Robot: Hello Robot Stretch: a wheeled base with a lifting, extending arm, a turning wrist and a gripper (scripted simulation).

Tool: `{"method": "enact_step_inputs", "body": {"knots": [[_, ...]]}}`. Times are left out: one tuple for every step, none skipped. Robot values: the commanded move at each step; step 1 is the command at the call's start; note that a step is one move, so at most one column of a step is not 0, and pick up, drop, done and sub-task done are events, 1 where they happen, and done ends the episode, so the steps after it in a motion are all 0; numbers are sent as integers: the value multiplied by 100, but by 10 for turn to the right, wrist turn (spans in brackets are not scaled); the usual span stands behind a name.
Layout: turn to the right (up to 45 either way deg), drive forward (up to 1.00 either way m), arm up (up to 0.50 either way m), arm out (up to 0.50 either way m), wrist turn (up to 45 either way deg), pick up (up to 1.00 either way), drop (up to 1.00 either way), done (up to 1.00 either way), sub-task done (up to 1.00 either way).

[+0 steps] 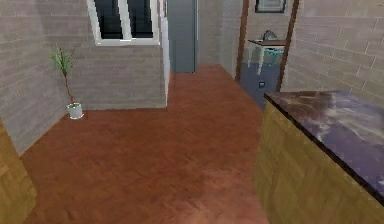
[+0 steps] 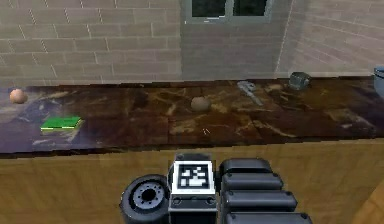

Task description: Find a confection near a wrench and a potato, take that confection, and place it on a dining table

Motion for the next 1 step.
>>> {"method": "enact_step_inputs", "body": {"knots": [[0, 100, 0, 0, 0, 0, 0, 0, 0]]}}
